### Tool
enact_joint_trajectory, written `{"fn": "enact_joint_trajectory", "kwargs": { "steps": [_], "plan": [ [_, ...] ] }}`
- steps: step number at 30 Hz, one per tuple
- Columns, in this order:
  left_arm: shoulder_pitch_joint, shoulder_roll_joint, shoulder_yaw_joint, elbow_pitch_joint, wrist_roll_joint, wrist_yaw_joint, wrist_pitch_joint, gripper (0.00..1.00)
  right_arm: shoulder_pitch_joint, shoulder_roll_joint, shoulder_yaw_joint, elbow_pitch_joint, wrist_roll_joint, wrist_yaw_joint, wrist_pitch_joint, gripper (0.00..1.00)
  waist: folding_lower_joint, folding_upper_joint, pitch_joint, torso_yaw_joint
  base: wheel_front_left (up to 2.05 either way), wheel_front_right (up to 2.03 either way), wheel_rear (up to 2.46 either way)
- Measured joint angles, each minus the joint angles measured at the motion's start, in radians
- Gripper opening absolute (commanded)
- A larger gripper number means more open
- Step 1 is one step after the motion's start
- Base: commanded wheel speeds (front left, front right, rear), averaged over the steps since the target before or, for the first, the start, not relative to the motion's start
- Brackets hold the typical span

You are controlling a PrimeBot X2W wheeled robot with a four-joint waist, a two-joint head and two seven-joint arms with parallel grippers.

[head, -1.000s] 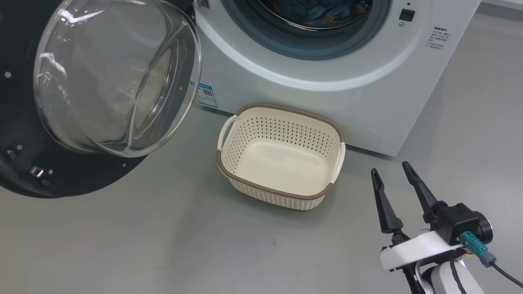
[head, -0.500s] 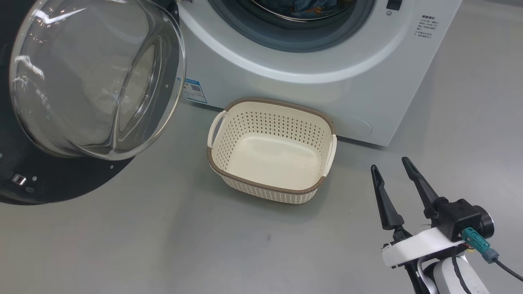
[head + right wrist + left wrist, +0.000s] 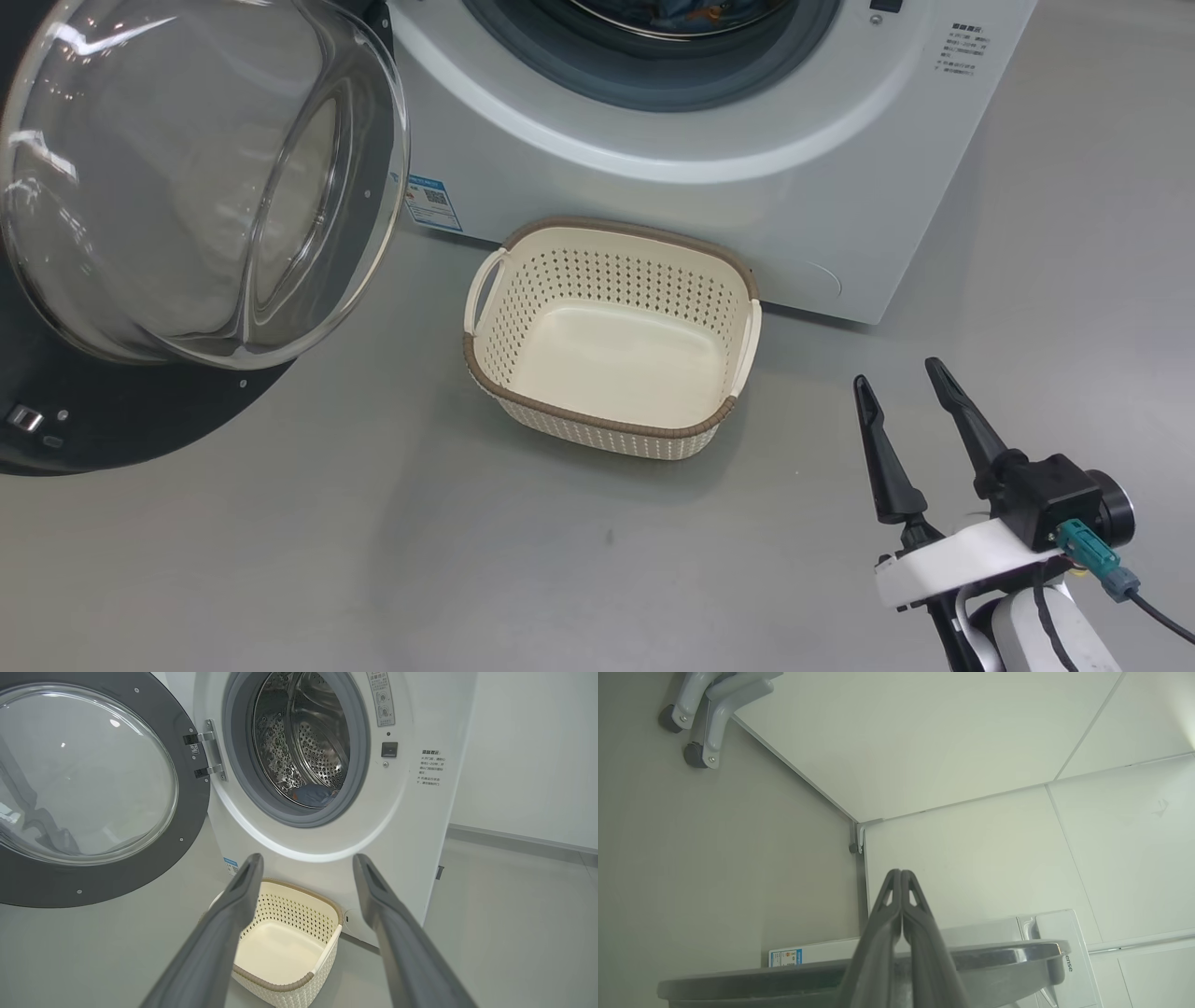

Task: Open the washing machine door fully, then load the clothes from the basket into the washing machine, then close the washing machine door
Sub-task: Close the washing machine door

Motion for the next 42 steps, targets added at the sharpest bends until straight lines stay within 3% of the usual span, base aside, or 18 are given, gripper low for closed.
{"fn": "enact_joint_trajectory", "kwargs": {
  "steps": [19,42],
  "plan": [
    [-0.044,0.004,-0.015,0.062,-0.014,-0.022,0.044,0.00,-0.021,-0.020,-0.001,-0.002,0.008,0.000,0.000,1.00,0.0000,0.0000,0.047,-0.042,0.00,0.00,0.00],
    [-0.047,0.015,-0.050,0.099,-0.066,-0.055,0.192,0.00,-0.023,-0.020,-0.006,0.003,0.033,0.000,0.000,1.00,-0.0001,0.0000,0.057,-0.034,0.00,0.00,0.00]
  ]
}}
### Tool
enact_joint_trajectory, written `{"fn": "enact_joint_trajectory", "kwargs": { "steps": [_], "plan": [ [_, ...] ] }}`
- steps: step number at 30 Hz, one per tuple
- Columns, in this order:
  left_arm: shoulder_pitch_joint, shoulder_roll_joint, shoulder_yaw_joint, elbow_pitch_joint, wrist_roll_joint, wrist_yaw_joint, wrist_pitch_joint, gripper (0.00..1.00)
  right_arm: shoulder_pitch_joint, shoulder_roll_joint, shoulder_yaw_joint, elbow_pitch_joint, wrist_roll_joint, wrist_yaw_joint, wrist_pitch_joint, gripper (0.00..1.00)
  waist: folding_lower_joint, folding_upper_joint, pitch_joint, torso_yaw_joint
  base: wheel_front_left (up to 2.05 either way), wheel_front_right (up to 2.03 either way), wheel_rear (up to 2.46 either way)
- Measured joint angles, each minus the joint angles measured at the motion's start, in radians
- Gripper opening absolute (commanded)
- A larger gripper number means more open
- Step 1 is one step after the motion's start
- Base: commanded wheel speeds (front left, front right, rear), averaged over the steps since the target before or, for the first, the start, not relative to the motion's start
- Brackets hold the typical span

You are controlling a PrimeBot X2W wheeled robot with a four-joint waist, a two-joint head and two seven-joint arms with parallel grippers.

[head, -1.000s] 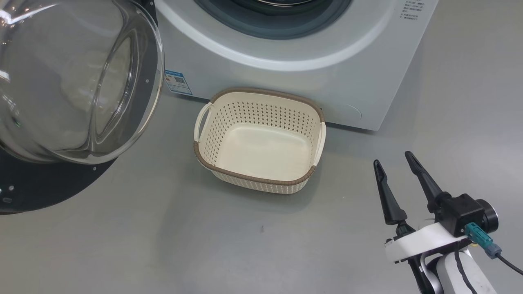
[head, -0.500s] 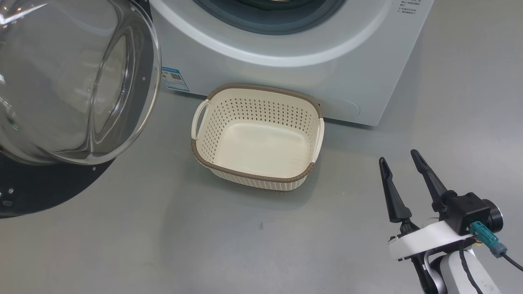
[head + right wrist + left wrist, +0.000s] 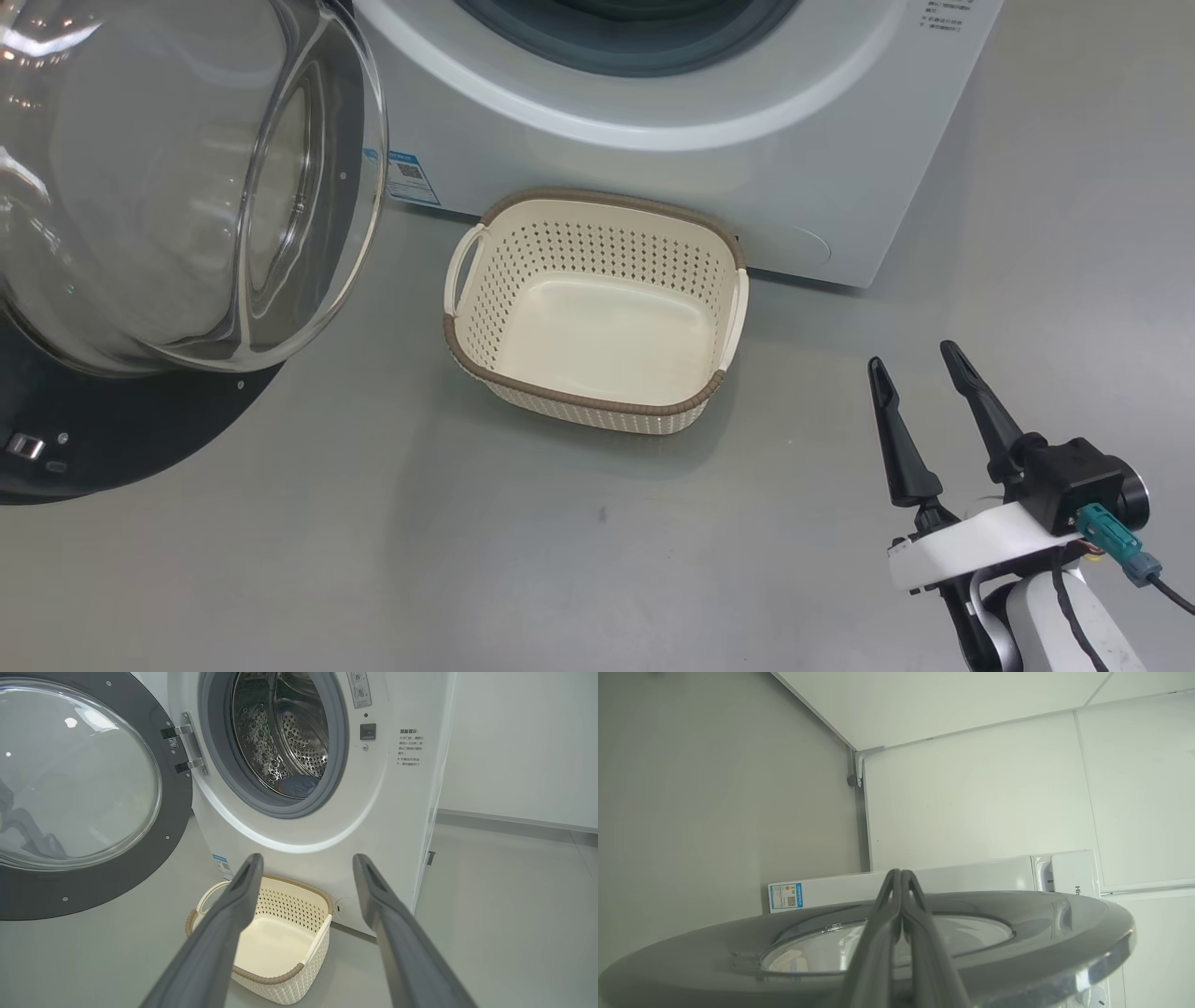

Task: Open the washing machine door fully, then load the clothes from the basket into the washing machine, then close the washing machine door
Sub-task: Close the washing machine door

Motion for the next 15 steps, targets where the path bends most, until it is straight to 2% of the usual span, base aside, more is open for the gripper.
{"fn": "enact_joint_trajectory", "kwargs": {
  "steps": [15],
  "plan": [
    [0.012,-0.026,-0.010,-0.012,-0.072,-0.027,0.135,0.00,-0.004,0.001,0.001,0.000,0.001,0.000,0.000,1.00,0.0000,0.0000,0.007,0.006,0.00,0.00,0.00]
  ]
}}
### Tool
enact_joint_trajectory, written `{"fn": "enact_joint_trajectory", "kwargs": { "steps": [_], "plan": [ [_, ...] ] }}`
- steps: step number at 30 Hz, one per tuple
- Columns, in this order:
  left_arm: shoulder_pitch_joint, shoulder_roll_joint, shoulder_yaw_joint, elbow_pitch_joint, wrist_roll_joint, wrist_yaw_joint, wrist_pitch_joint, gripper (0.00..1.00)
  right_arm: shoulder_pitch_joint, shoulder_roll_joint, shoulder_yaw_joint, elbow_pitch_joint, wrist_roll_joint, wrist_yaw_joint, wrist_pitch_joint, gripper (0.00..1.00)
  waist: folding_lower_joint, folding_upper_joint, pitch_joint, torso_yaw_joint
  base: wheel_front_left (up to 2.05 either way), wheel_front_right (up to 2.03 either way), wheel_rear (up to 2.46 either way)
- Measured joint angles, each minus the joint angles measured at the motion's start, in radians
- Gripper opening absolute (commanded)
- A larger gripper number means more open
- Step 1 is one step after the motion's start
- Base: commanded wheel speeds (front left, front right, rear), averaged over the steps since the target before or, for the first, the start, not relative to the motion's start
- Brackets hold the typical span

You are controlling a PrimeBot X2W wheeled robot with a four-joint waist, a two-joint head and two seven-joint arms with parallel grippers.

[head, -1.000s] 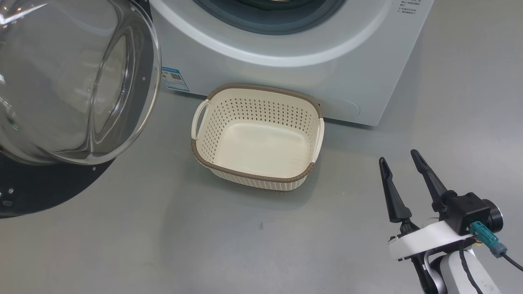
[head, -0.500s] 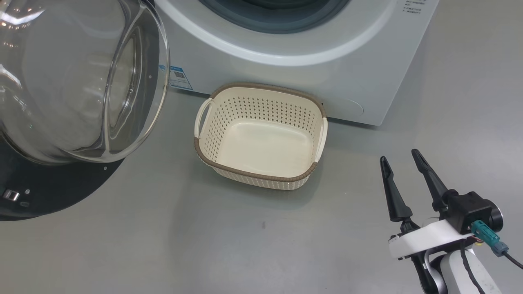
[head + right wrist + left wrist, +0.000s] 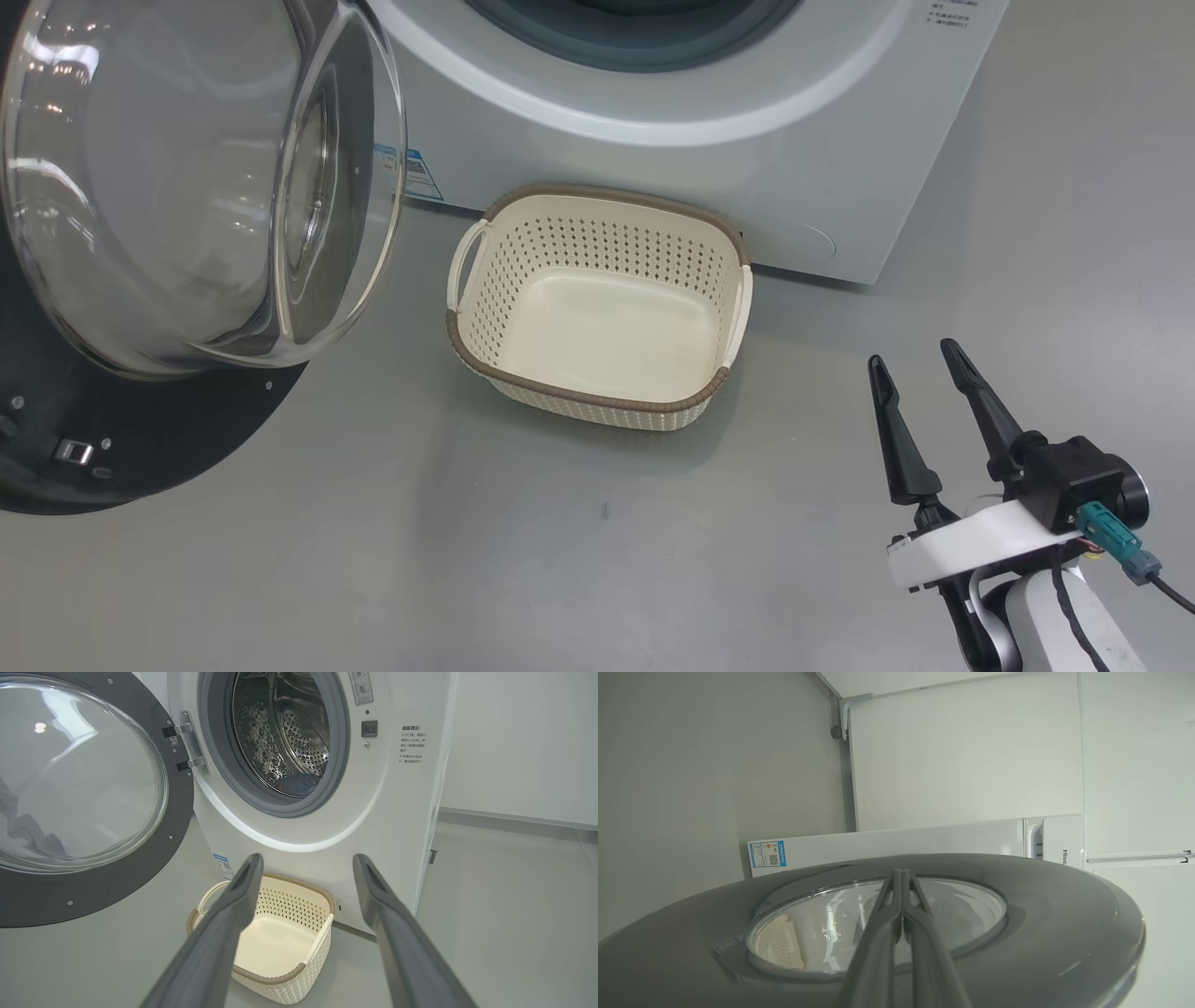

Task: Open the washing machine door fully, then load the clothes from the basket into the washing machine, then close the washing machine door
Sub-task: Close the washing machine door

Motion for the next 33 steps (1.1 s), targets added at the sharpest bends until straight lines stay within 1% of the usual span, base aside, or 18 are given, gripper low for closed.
{"fn": "enact_joint_trajectory", "kwargs": {
  "steps": [4,13,16,27,33],
  "plan": [
    [0.016,-0.006,0.000,-0.011,-0.029,-0.008,0.035,0.00,-0.005,0.000,0.000,0.000,0.000,0.000,0.000,1.00,0.0000,0.0000,0.001,0.003,0.00,0.00,0.00],
    [0.053,-0.034,-0.015,-0.051,-0.067,-0.017,0.144,0.00,-0.007,0.001,0.002,0.002,0.000,0.000,0.000,1.00,0.0000,0.0000,-0.006,0.009,0.00,0.00,0.00],
    [0.066,-0.048,-0.019,-0.067,-0.096,-0.021,0.174,0.00,-0.007,0.001,0.002,0.004,0.000,0.000,0.000,1.00,0.0000,0.0000,-0.010,0.011,0.00,0.00,0.00],
    [0.119,-0.086,-0.057,-0.147,-0.106,-0.029,0.276,0.00,-0.006,0.003,0.010,0.010,0.008,0.000,0.000,1.00,0.0000,0.0000,-0.025,0.019,0.00,0.00,0.00],
    [0.143,-0.109,-0.063,-0.188,-0.115,-0.031,0.298,0.00,-0.006,0.006,0.014,0.010,0.008,0.000,0.000,1.00,0.0000,0.0000,-0.030,0.021,0.00,0.00,0.00]
  ]
}}
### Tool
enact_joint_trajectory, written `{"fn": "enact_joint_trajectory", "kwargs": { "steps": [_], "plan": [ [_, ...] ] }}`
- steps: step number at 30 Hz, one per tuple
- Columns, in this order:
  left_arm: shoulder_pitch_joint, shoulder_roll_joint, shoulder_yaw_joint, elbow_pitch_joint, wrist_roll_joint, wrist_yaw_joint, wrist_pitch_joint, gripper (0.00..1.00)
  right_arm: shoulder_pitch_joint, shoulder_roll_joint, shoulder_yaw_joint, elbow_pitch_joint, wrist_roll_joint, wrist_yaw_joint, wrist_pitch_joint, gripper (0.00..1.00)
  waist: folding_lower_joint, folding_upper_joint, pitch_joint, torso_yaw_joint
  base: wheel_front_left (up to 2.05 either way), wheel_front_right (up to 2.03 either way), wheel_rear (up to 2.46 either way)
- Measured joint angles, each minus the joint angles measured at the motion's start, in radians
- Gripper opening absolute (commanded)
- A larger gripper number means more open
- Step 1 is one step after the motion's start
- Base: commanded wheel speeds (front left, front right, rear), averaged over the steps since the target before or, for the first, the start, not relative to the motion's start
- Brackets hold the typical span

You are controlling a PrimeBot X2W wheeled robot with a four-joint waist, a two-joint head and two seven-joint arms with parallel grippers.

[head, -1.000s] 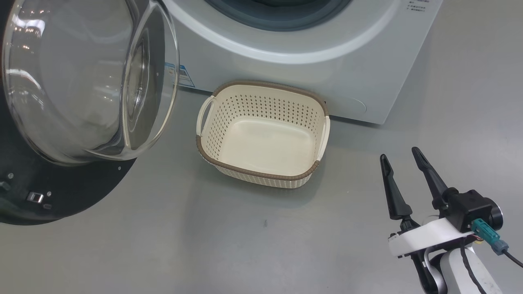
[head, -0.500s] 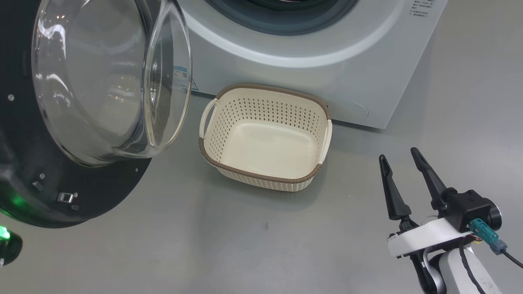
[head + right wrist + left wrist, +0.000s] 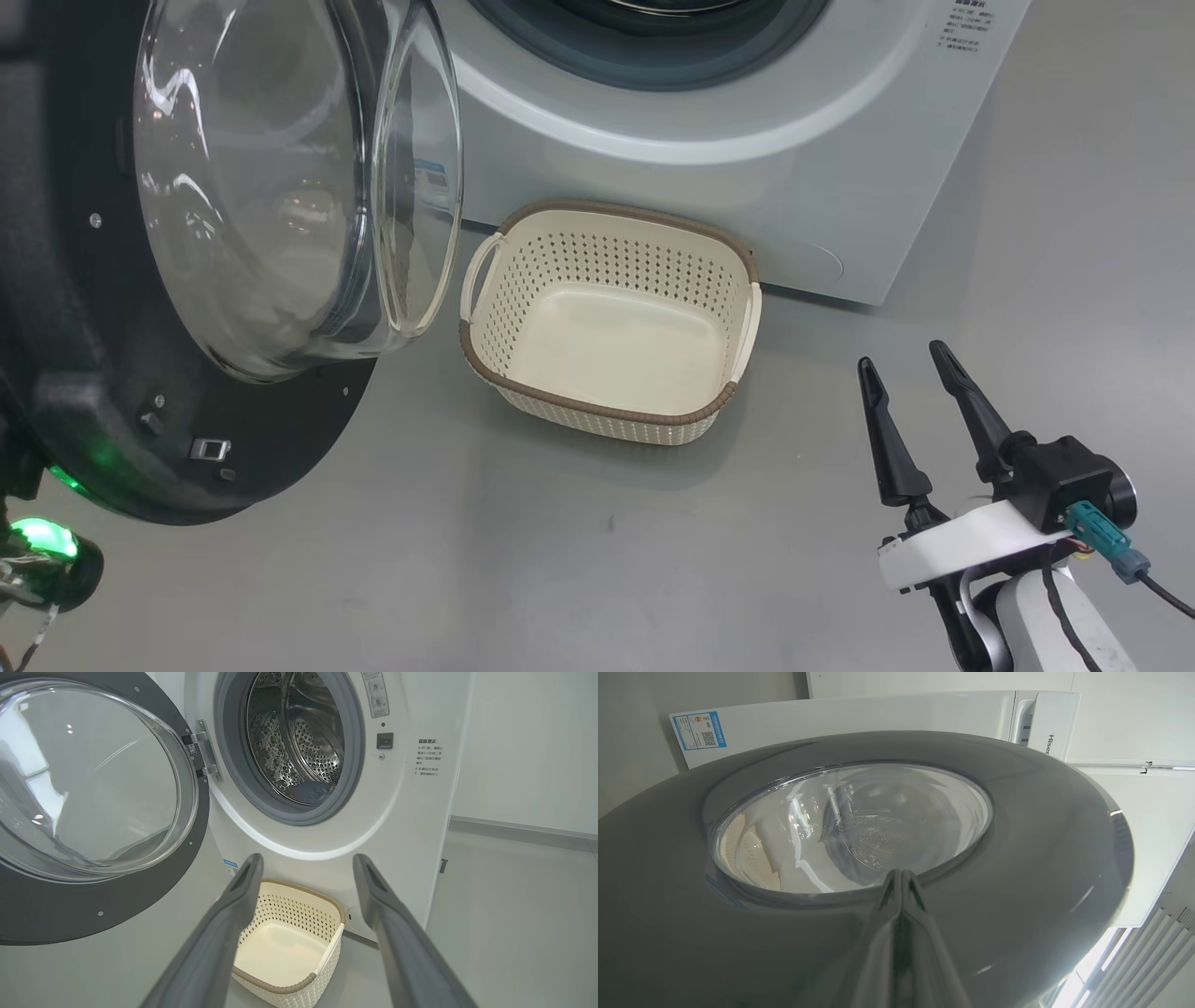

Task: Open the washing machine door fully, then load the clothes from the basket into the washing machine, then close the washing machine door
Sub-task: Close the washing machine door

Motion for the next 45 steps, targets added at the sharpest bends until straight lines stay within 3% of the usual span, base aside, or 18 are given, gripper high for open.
{"fn": "enact_joint_trajectory", "kwargs": {
  "steps": [12,19,20,21,22,36,45],
  "plan": [
    [0.039,-0.025,0.045,-0.035,0.001,-0.003,-0.028,0.00,0.000,0.000,0.001,0.001,0.000,0.000,0.000,1.00,0.0000,0.0000,-0.002,0.001,0.00,0.00,0.00],
    [0.051,-0.031,0.096,-0.042,0.024,-0.003,-0.096,0.00,0.000,0.000,0.001,0.001,0.003,0.000,0.000,1.00,0.0000,0.0000,-0.005,0.001,0.00,0.00,0.00],
    [0.052,-0.031,0.102,-0.047,0.026,-0.003,-0.101,0.18,0.000,0.001,0.001,0.001,0.003,0.000,0.000,1.00,0.0000,0.0000,-0.006,0.001,0.00,0.00,0.00],
    [0.053,-0.034,0.109,-0.054,0.027,-0.003,-0.110,0.95,0.000,0.001,0.001,0.001,0.003,0.000,0.000,1.00,0.0000,0.0000,-0.006,0.001,0.00,0.00,0.00],
    [0.053,-0.041,0.121,-0.062,0.027,-0.003,-0.117,1.00,0.000,0.001,0.001,0.002,0.004,0.000,0.000,1.00,0.0000,0.0000,-0.007,0.000,0.00,0.00,0.00],
    [0.053,-0.065,0.199,-0.156,0.104,-0.003,-0.239,1.00,0.000,0.001,0.003,0.003,0.009,0.000,0.000,1.00,0.0000,0.0000,-0.008,-0.002,0.00,0.00,0.00],
    [0.060,-0.080,0.206,-0.246,0.250,-0.003,-0.306,1.00,0.000,0.001,0.006,0.003,0.009,0.000,0.000,1.00,0.0000,0.0000,-0.006,0.001,0.00,0.00,0.00]
  ]
}}
